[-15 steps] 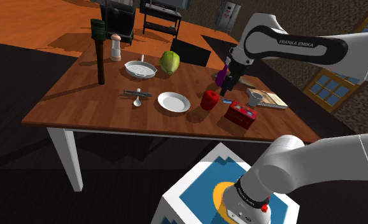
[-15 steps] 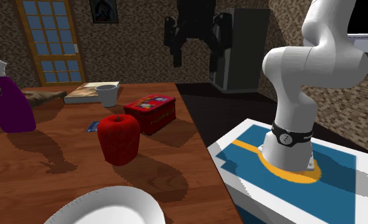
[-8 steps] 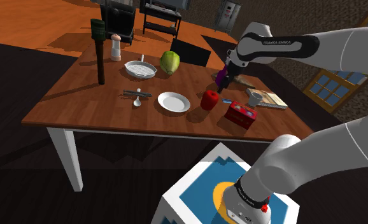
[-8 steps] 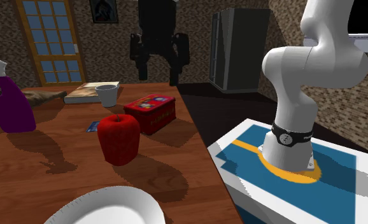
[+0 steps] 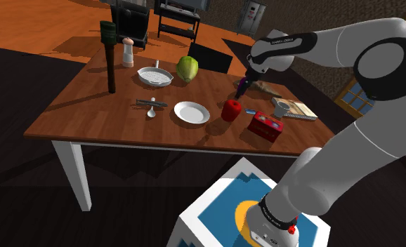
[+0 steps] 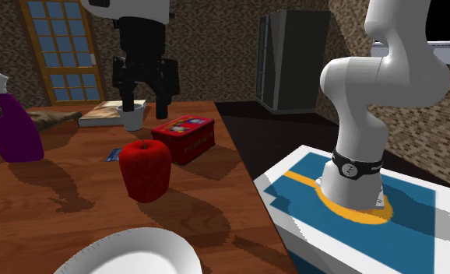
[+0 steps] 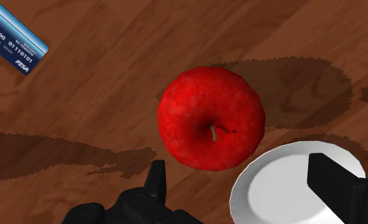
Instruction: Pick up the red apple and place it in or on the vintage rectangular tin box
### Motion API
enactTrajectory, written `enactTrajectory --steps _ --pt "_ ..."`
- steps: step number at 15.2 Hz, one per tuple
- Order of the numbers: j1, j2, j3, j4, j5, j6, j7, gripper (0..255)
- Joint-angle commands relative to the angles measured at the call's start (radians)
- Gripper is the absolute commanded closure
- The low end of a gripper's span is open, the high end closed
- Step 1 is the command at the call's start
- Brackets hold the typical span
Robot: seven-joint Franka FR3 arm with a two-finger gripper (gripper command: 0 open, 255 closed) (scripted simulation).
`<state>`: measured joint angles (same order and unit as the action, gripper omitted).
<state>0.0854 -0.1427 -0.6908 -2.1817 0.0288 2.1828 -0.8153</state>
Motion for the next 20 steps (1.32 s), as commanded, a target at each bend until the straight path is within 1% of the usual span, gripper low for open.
enactTrajectory --steps 1,7,14,15,20 --pt "0.004 0.035 -0.013 0.0 0.033 0.032 -0.034 0" --pt "0.01 0.089 -0.02 -0.03 0.082 0.101 -0.069 0" --pt "0.01 0.089 -0.02 -0.03 0.082 0.101 -0.069 0" --pt "0.01 0.089 -0.02 -0.03 0.082 0.101 -0.069 255" --pt "0.01 0.089 -0.02 -0.03 0.082 0.101 -0.069 255"
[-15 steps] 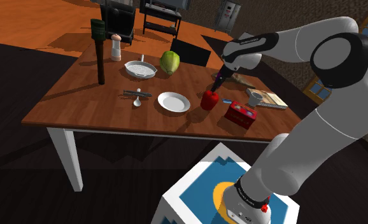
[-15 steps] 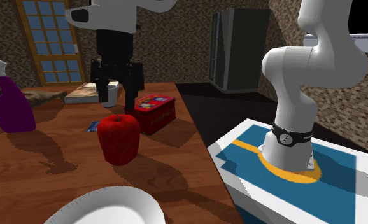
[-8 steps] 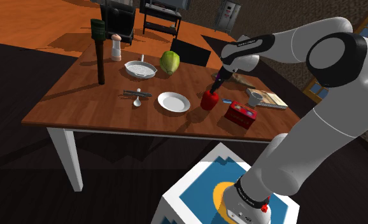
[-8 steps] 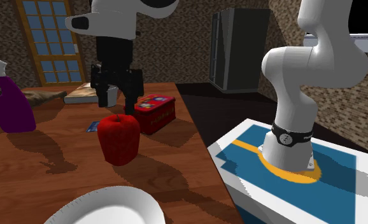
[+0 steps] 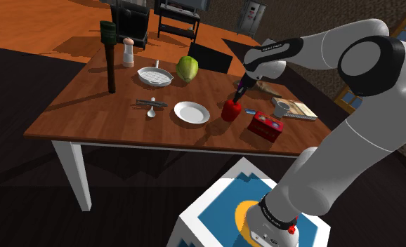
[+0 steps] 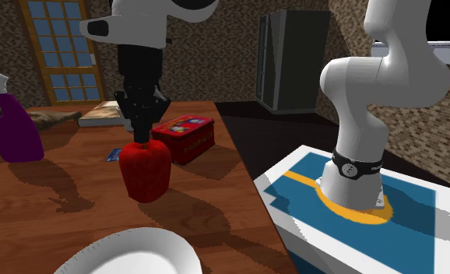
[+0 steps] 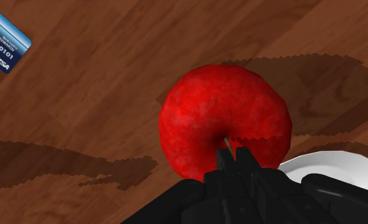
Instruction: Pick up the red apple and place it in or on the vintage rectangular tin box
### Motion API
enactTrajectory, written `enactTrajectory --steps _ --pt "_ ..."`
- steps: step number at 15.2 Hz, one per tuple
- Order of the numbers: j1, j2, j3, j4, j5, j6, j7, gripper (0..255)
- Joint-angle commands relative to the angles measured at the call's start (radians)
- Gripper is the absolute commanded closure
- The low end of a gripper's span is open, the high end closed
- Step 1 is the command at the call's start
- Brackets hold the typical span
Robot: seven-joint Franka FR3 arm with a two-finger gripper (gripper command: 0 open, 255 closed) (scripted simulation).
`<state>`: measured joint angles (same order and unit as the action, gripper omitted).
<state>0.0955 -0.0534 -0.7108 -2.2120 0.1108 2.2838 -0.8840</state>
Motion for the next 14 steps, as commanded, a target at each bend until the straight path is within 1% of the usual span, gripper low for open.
enactTrajectory --steps 1,4,14 --pt "0.0 0.0 0.0 0.0 0.0 0.0 0.0 255" --pt "0.0 0.0 0.0 0.0 0.0 0.0 0.0 255" --pt "-0.003 -0.068 0.015 0.08 -0.063 -0.129 0.056 255"
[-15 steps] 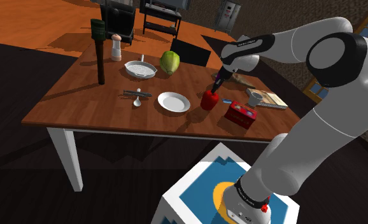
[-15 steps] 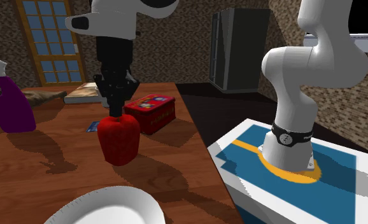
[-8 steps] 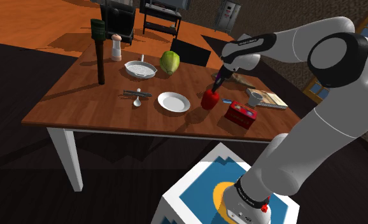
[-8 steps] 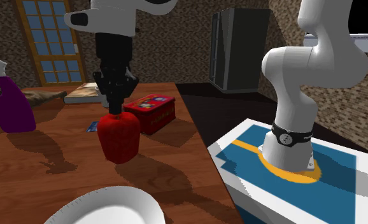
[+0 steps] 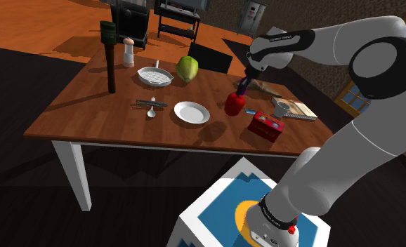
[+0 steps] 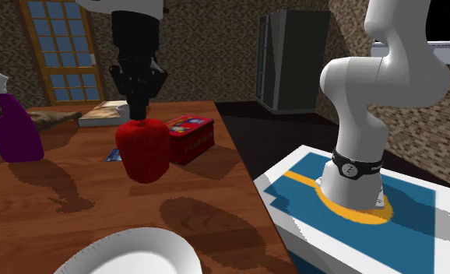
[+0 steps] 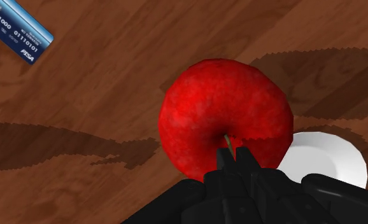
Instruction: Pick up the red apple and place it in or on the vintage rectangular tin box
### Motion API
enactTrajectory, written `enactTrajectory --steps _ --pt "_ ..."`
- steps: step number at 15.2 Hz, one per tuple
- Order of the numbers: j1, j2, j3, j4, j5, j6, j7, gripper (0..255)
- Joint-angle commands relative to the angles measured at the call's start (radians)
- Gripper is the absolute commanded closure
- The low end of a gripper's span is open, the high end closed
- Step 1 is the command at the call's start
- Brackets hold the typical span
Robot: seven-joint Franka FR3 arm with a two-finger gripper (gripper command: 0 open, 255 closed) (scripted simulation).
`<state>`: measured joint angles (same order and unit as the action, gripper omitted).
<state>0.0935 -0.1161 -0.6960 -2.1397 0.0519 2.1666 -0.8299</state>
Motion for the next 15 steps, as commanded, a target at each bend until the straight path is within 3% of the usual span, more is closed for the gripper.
enactTrajectory --steps 1,15 --pt "-0.001 -0.01 0.002 0.017 -0.009 -0.025 0.007 255" --pt "-0.001 -0.054 0.022 0.169 -0.042 -0.21 0.046 255"
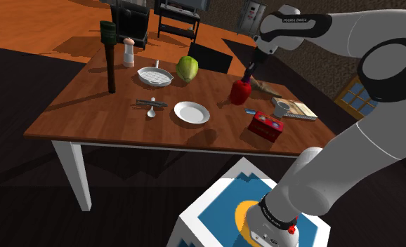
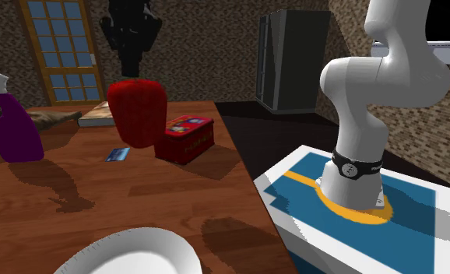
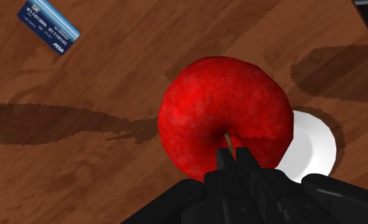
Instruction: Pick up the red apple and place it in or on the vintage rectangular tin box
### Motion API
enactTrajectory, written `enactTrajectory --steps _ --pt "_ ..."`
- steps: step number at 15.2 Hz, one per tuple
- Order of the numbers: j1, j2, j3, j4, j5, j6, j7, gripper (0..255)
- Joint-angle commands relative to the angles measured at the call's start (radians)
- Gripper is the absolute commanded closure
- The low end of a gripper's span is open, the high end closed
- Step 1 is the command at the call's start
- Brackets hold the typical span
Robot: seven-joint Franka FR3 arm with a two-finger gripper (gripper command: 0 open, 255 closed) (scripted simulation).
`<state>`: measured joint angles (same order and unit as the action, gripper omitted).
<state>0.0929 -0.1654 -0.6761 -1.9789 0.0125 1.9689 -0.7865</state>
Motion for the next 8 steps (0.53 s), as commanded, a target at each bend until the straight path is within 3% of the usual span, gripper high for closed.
enactTrajectory --steps 1,8 --pt "0.0 -0.005 0.003 0.021 -0.004 -0.025 0.005 255" --pt "0.003 -0.006 0.007 0.104 -0.005 -0.109 0.012 255"
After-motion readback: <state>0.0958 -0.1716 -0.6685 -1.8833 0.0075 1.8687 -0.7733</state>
